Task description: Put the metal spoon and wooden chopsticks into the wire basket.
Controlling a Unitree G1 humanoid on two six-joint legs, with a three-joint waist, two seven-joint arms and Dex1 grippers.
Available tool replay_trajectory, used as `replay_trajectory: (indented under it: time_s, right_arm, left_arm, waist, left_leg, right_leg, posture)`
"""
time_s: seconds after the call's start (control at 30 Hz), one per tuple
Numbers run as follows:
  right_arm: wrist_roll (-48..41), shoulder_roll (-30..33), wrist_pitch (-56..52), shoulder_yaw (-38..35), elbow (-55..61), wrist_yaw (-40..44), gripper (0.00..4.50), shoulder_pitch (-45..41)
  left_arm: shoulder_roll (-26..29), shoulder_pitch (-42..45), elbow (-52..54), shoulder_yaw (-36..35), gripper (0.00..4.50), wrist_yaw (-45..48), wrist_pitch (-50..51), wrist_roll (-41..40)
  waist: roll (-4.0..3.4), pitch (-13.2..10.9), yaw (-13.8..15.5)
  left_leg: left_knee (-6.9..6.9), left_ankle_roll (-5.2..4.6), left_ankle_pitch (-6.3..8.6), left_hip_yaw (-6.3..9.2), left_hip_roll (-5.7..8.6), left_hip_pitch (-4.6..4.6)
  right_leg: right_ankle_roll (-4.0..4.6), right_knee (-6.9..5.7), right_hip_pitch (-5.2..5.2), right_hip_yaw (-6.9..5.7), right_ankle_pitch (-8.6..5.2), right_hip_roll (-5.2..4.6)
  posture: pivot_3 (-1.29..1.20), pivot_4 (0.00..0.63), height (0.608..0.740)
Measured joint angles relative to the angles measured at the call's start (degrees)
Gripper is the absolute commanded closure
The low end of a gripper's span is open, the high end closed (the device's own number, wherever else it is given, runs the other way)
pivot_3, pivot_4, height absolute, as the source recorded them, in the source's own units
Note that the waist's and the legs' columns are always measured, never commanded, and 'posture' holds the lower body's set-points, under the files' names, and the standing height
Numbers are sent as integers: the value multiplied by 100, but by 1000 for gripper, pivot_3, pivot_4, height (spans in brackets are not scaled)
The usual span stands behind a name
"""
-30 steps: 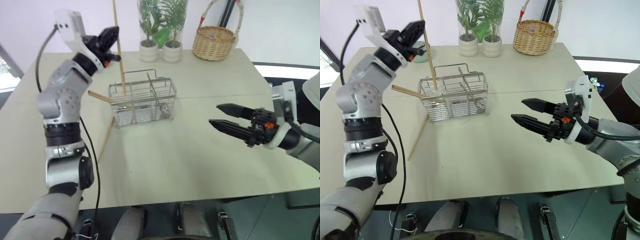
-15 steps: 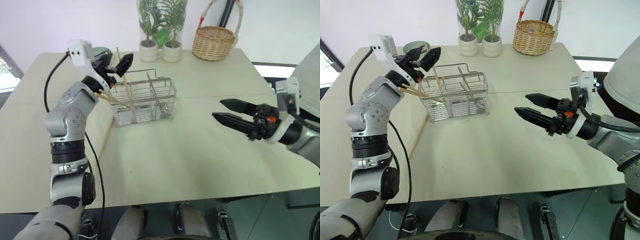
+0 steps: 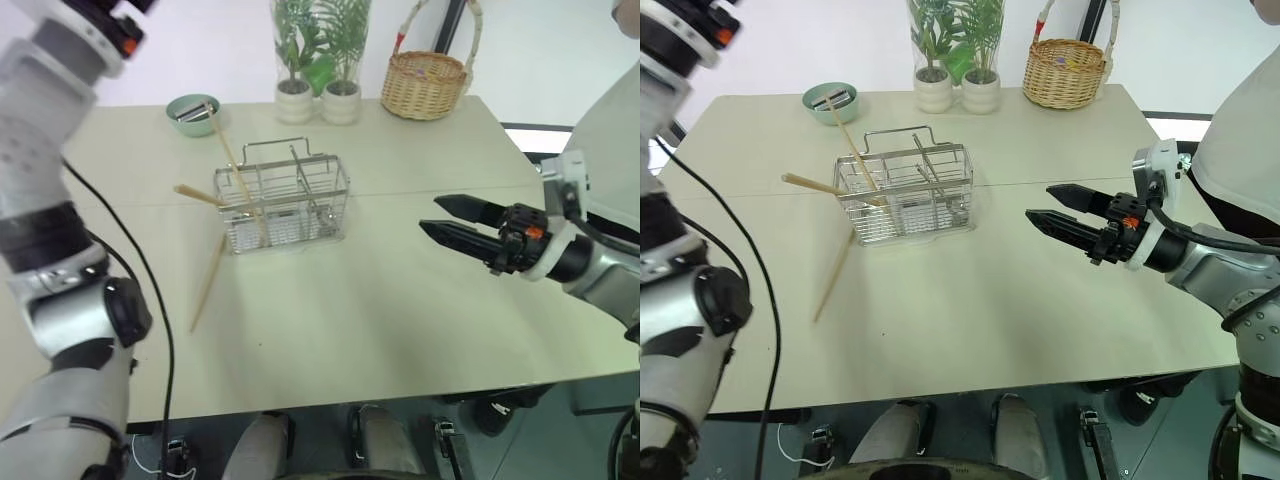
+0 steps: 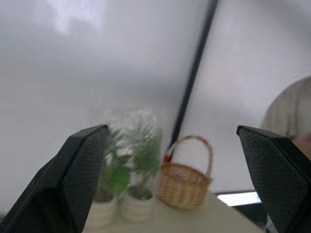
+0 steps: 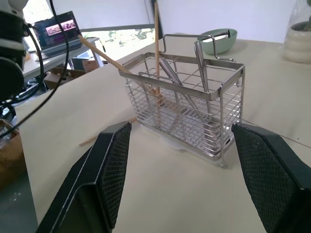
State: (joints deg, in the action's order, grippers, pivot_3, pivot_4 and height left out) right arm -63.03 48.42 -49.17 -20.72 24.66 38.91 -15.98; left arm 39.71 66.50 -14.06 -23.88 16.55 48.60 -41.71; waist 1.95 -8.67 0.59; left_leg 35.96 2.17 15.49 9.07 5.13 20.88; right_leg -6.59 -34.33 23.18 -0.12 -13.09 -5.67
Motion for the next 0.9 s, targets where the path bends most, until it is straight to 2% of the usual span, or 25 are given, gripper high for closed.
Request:
replay_trajectory:
  time_s: [0.13,0.27,0.37,0.57,0.9]
  right_arm:
    - [101,-2,35,20,-17,80,1108,1]
    - [154,-12,76,37,-18,133,1108,3]
    - [164,-20,76,76,-18,148,1108,2]
    - [208,-171,80,129,-19,122,1108,35]
    - [156,-471,94,114,340,-162,1108,504]
  left_arm:
    - [681,-23,-1164,486,30,-207,833,721]
    - [909,-510,-1670,1079,30,-36,1743,1147]
    - [910,-776,-1640,1398,30,227,2364,1226]
    - [754,-1319,-889,1663,30,675,3267,1144]
    - [305,-1616,-549,2323,30,971,3553,1275]
  waist:
    - [-13,2,12]
    - [-6,0,15]
    - [-2,0,8]
    - [-5,0,6]
    - [-5,1,14]
  left_leg:
    - [-4,-1,0,0,0,-15]
    - [-1,-1,0,11,1,2]
    - [1,0,0,17,1,24]
    - [1,2,-1,18,-1,29]
    - [5,2,-1,17,0,31]
  right_leg:
    - [-1,-2,-12,3,-1,1]
    - [0,1,-3,3,0,0]
    - [1,0,19,2,1,0]
    - [2,-3,25,3,1,-3]
    - [3,-1,24,3,2,-7]
  posture:
    - [0,150,704]
    - [0,150,704]
    - [0,150,704]
    - [0,150,704]
    - [0,150,704]
